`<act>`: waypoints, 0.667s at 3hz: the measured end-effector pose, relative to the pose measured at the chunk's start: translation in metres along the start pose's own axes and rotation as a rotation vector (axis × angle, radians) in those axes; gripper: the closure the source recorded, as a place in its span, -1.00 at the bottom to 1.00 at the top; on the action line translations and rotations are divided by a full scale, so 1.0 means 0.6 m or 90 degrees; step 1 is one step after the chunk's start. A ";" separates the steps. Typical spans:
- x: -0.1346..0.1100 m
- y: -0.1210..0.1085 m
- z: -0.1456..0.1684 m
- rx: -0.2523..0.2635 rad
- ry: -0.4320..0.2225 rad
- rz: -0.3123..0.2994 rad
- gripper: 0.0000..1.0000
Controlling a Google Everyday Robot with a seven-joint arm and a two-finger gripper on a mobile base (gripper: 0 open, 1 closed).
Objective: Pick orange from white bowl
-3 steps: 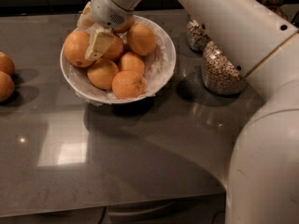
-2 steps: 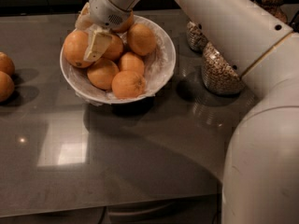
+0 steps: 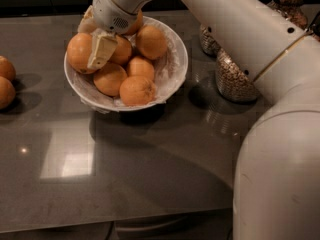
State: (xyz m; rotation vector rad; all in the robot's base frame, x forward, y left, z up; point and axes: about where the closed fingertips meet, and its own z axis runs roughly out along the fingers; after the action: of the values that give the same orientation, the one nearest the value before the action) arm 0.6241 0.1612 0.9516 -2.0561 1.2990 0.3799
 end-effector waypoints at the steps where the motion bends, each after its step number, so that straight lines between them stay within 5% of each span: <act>1: -0.006 0.003 0.006 -0.011 -0.009 0.004 -0.55; 2: -0.014 0.006 0.004 -0.014 -0.012 0.004 -0.94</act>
Offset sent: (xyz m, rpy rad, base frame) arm -0.0146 0.0042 0.0133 0.0127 0.0283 0.0150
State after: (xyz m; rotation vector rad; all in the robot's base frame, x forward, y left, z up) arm 0.6173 0.1672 0.9533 -2.0627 1.2960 0.4170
